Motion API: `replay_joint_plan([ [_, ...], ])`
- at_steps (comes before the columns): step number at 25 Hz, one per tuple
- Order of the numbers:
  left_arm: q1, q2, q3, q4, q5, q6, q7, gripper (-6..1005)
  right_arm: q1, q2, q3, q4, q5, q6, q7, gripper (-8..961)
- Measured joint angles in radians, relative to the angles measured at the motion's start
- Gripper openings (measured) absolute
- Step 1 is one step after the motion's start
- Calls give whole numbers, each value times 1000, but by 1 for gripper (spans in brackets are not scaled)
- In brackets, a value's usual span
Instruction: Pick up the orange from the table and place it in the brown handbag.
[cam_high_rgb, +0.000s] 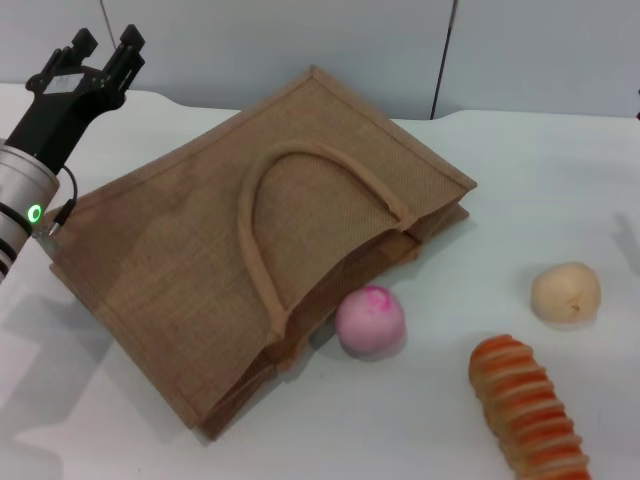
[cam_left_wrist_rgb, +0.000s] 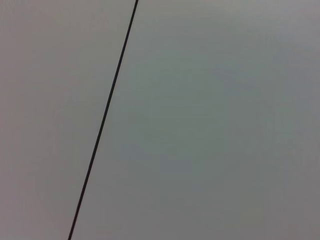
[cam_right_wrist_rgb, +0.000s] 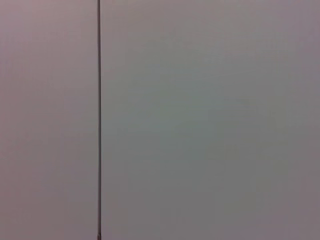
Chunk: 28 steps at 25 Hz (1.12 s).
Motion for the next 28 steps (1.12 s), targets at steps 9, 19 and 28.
replay_joint_plan([
  [9,3,0,0,-8,-2,-5,0,692,-3,0,0,0,0,0,0,752],
  [19,10,0,0,-11,-5,0,3,691,-4,0,0,0,0,0,0,752],
  [28,14,0,0,-11,-5,-7,3,692,-6,0,0,0,0,-2,2,752],
])
